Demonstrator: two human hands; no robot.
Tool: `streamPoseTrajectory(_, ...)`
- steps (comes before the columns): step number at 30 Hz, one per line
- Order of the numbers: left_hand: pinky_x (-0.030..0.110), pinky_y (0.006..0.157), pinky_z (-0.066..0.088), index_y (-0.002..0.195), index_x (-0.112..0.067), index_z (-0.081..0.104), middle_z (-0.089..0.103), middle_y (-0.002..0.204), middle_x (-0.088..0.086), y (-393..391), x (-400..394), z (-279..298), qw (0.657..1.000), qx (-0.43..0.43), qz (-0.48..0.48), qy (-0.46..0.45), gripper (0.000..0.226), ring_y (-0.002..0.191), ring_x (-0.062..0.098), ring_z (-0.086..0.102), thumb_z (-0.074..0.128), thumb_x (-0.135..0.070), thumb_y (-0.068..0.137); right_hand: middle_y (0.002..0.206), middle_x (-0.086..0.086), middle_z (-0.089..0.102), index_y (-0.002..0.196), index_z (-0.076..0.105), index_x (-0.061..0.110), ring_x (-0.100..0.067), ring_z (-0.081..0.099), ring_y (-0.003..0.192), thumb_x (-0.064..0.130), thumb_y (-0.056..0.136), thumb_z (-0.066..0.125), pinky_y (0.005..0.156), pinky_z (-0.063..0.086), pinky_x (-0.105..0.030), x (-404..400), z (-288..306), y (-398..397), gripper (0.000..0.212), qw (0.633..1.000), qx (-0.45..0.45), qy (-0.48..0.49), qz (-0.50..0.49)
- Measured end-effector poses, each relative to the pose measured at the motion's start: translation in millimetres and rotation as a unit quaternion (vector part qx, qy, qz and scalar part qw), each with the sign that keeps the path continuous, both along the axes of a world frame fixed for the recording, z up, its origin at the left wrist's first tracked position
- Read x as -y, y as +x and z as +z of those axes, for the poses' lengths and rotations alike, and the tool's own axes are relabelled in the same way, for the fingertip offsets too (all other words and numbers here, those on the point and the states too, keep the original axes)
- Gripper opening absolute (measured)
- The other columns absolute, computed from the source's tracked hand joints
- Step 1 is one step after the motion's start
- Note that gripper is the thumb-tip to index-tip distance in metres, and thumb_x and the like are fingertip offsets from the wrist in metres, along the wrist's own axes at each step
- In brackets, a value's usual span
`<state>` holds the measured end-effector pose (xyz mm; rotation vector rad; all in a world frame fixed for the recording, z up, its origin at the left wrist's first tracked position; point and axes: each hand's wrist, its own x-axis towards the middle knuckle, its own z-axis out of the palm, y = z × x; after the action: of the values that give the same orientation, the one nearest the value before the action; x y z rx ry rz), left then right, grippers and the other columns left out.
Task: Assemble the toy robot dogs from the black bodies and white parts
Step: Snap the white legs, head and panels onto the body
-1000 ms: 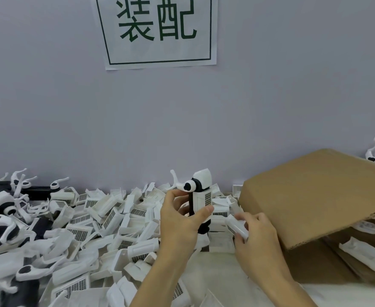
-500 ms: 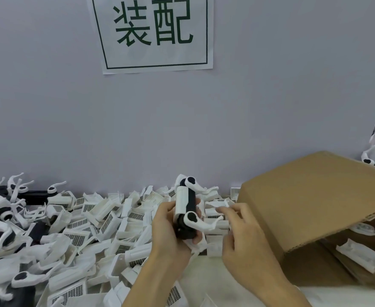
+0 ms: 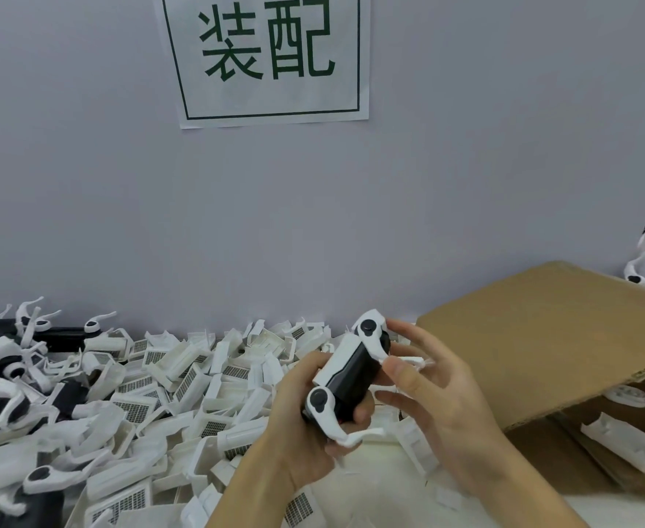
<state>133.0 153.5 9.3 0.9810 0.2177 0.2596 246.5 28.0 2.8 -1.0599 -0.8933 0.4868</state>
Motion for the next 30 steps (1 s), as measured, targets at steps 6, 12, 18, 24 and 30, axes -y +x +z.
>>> streamPoseTrajectory(6, 0.037, 0.068, 0.056, 0.098, -0.005, 0.08, 0.07, 0.09, 0.021, 6, 4, 4, 0.996, 0.014, 0.016, 0.088, 0.039, 0.072, 0.031, 0.067, 0.066, -0.04, 0.088, 0.117, -0.007, 0.073, 0.12, 0.071, 0.033, -0.035, 0.072, 0.103, 0.033, 0.074, 0.082, 0.091, 0.058, -0.055, 4, -2, 12, 0.047, 0.998, 0.024, 0.006, -0.061)
streamPoseTrajectory(12, 0.038, 0.072, 0.057, 0.094, -0.006, 0.081, 0.069, 0.087, 0.021, 5, 5, 2, 0.993, 0.031, 0.026, 0.11, 0.038, 0.069, 0.027, 0.067, 0.065, -0.039, 0.083, 0.118, -0.007, 0.073, 0.12, 0.071, 0.033, -0.032, 0.072, 0.106, 0.039, 0.073, 0.08, 0.087, 0.06, -0.043, 5, -3, 14, 0.048, 0.999, 0.031, 0.004, -0.044)
streamPoseTrajectory(18, 0.036, 0.077, 0.057, 0.097, -0.005, 0.08, 0.072, 0.093, 0.021, 5, 6, 1, 0.987, 0.035, 0.055, 0.147, 0.037, 0.074, 0.027, 0.068, 0.065, -0.037, 0.084, 0.123, -0.009, 0.071, 0.125, 0.069, 0.028, -0.035, 0.071, 0.108, 0.02, 0.082, 0.072, 0.089, 0.058, -0.049, 5, -4, 16, 0.044, 0.999, 0.022, 0.02, -0.023)
streamPoseTrajectory(24, 0.038, 0.084, 0.058, 0.108, -0.012, 0.077, 0.076, 0.105, 0.018, 3, 3, 1, 0.965, 0.04, 0.082, 0.246, 0.038, 0.094, 0.03, 0.074, 0.077, -0.037, 0.079, 0.134, -0.006, 0.066, 0.135, 0.063, 0.031, -0.03, 0.066, 0.12, 0.028, 0.081, 0.076, 0.097, 0.053, -0.043, 19, 4, 25, 0.055, 0.998, 0.038, -0.023, 0.038)
streamPoseTrajectory(30, 0.05, 0.087, 0.059, 0.105, -0.029, 0.076, 0.078, 0.104, 0.006, 2, 10, 6, 0.934, 0.028, 0.083, 0.346, 0.029, 0.098, 0.031, 0.075, 0.076, -0.039, 0.079, 0.127, -0.012, 0.069, 0.128, 0.068, 0.023, -0.033, 0.066, 0.116, 0.048, 0.081, 0.078, 0.093, 0.056, -0.041, 26, 13, 28, 0.055, 0.997, 0.039, -0.055, 0.041)
